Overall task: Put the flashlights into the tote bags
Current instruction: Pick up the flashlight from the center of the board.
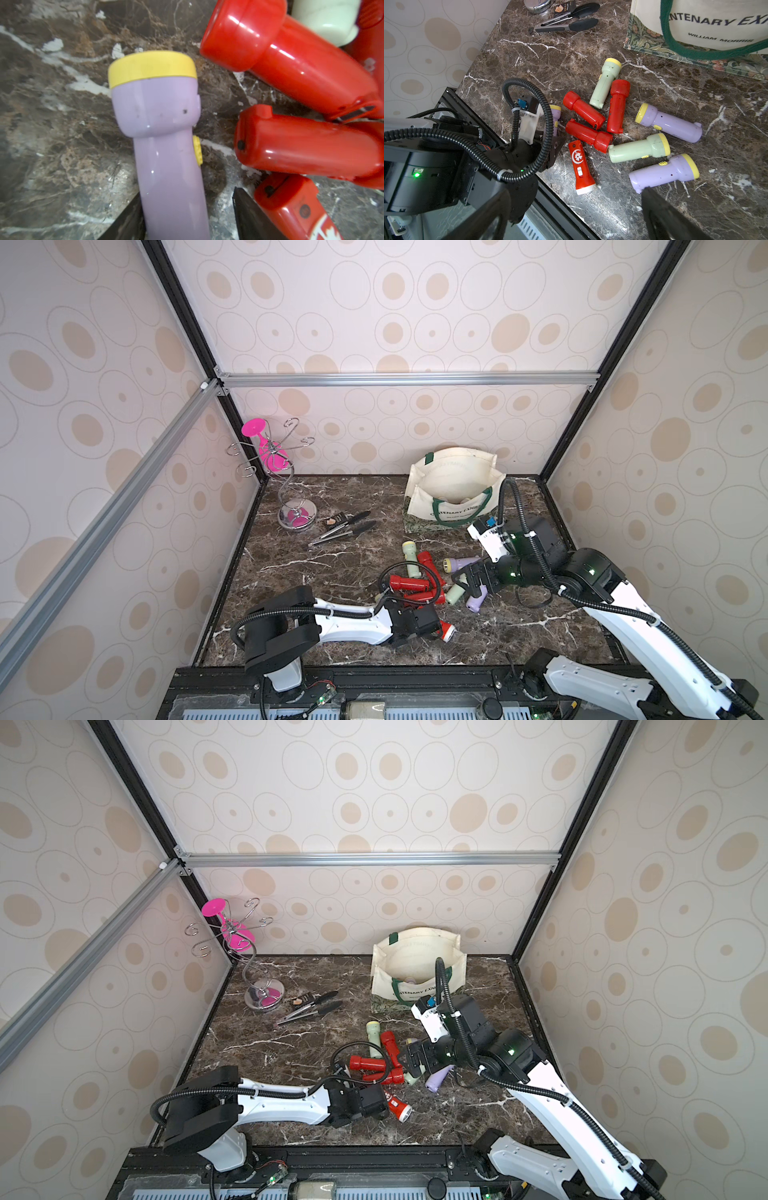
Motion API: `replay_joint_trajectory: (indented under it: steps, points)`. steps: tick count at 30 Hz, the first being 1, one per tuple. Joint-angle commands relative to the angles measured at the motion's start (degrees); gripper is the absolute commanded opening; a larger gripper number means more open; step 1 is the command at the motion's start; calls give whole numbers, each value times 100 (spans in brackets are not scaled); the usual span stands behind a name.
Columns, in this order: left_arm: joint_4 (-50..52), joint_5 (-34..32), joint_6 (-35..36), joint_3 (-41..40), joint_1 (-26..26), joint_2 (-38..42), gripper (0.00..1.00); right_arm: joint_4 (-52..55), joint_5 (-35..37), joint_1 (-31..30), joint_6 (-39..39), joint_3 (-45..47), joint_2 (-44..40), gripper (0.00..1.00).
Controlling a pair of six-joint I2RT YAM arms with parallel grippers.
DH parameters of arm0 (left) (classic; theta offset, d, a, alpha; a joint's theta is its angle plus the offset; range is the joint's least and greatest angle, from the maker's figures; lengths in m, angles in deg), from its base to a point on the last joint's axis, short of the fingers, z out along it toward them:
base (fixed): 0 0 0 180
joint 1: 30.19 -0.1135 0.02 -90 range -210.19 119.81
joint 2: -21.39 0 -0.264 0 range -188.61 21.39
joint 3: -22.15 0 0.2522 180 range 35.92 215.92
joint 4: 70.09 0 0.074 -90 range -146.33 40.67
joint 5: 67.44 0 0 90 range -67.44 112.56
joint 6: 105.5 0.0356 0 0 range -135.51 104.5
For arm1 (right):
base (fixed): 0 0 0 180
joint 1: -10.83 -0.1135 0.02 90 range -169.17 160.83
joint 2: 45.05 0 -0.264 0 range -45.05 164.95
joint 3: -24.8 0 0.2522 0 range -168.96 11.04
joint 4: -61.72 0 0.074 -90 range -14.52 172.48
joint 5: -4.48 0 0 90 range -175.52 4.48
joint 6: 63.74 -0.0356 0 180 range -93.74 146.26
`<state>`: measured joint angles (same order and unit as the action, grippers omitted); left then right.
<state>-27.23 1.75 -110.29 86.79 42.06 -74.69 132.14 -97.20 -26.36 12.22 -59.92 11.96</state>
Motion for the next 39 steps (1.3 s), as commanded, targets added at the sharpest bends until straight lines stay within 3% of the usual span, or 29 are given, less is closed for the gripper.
replay_joint_trajectory:
  steps: [1,7,18,25,33,39]
  points:
    - [378,210,25,-46,-117,-423,63,31,-4,28,4,29,-94,100]
    - [400,280,134,50,-173,-596,57,25,-9,28,7,44,-94,100]
    - [339,357,200,-10,-191,-634,38,11,-38,32,-20,12,-76,100]
    - [173,412,184,-235,-191,-536,38,28,-52,31,-39,21,-93,100]
    - [106,131,344,-262,-169,-32,10,52,-123,29,-83,-7,-56,100]
    - [383,-186,831,183,-102,490,7,18,-415,43,-277,22,29,100]
